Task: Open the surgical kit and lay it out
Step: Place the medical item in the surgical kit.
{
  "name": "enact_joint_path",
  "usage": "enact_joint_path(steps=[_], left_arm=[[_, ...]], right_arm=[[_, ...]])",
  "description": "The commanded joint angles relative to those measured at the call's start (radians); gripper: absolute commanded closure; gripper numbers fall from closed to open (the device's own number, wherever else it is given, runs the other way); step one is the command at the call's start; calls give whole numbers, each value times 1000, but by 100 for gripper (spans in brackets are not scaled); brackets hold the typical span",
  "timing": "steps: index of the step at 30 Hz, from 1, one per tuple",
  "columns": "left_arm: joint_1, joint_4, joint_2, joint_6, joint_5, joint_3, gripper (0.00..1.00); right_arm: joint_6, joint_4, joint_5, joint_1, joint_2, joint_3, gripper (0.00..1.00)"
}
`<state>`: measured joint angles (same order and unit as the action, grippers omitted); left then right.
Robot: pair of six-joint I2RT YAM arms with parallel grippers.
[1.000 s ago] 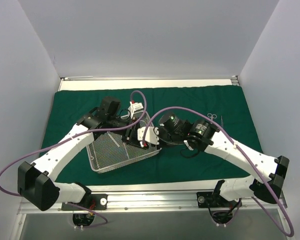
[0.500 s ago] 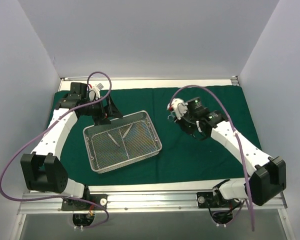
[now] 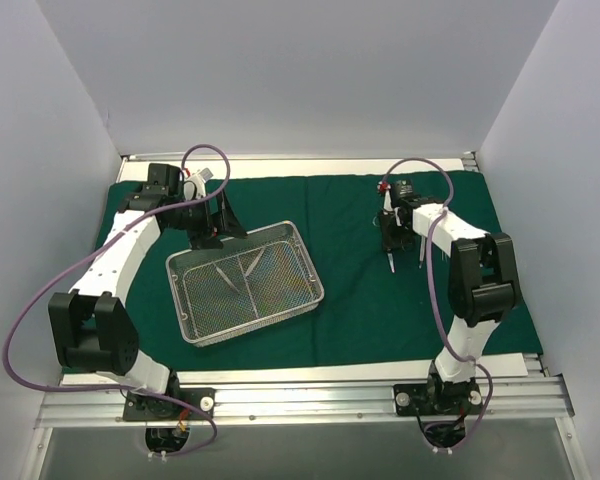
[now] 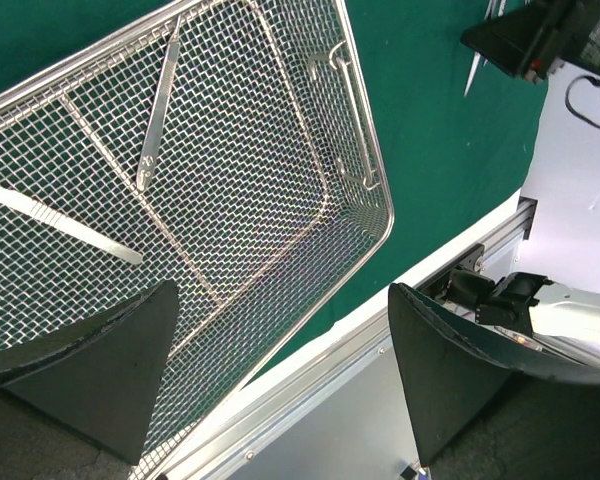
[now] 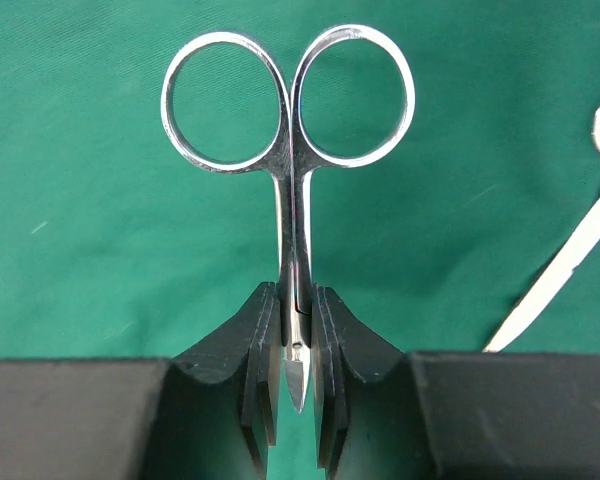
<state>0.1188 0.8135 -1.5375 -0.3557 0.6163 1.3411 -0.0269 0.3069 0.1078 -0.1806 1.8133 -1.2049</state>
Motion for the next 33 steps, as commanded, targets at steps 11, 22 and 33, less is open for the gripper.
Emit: enact_joint_path(steps=[11,22,33], left_arm=[[-1,19,-45,66,28,43,6],[7,111,-115,93,-47,102,6],[47,173,-154,103,-163,144,5]], right_arm=[[-14,54,-54,93,92,-134,100],[-31,77,-74,107,95,-119,100],[-30,84,-95,118,139,-114,97]])
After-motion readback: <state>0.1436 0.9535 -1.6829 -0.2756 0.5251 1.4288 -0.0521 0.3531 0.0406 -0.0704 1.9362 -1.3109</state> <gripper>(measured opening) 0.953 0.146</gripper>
